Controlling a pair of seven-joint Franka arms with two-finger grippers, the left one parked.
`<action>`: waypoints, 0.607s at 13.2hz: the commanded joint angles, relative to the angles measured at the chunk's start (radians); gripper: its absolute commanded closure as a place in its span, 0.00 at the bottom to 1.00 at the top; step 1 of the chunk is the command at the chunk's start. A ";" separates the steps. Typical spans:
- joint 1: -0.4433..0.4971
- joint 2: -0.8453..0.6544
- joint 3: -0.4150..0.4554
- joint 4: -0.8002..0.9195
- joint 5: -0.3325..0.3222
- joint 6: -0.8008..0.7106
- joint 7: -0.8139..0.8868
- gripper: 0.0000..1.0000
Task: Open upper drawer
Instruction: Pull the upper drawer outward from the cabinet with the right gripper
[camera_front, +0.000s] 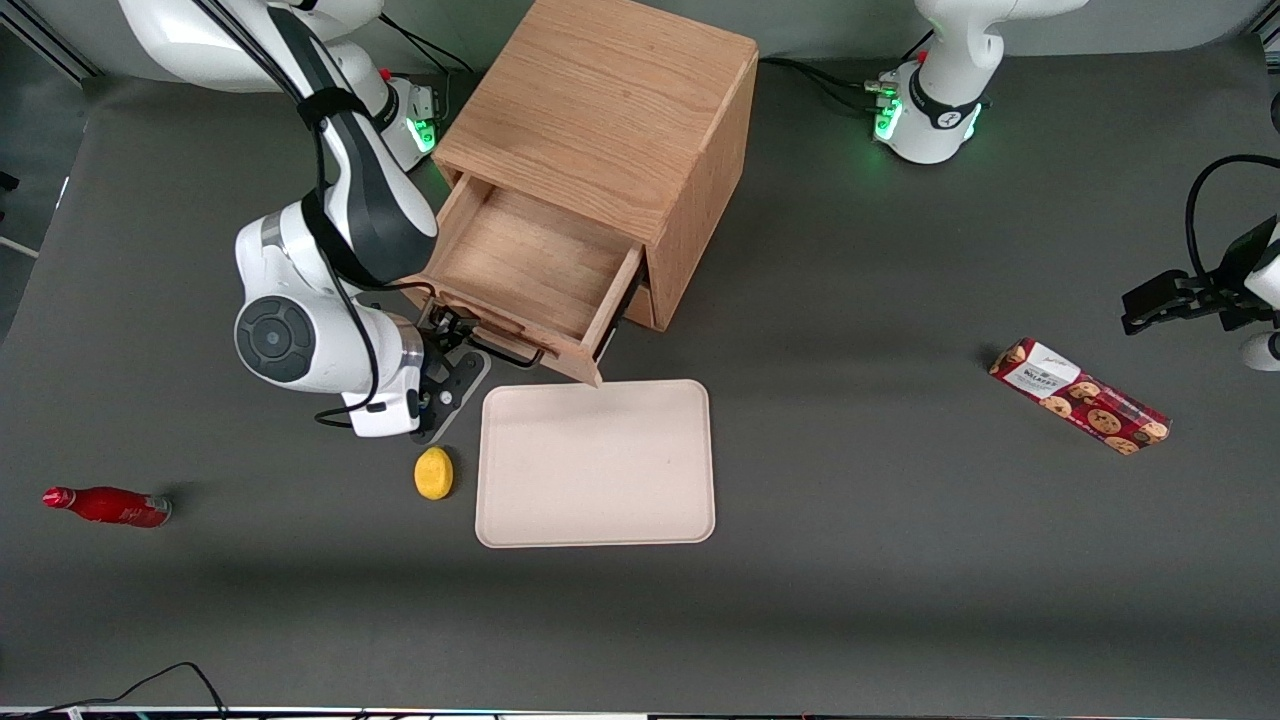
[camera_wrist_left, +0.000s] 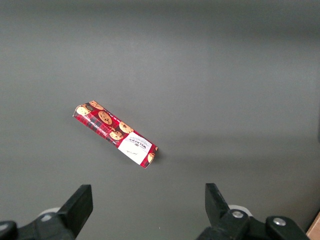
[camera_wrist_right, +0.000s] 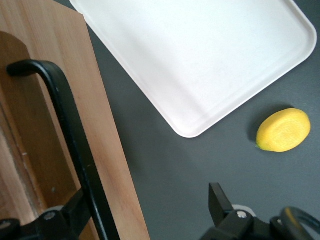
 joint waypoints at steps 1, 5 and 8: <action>-0.017 0.023 0.005 0.043 -0.015 -0.004 -0.030 0.00; -0.028 0.037 0.008 0.063 -0.015 -0.004 -0.030 0.00; -0.017 0.054 0.004 0.082 -0.015 -0.004 -0.032 0.00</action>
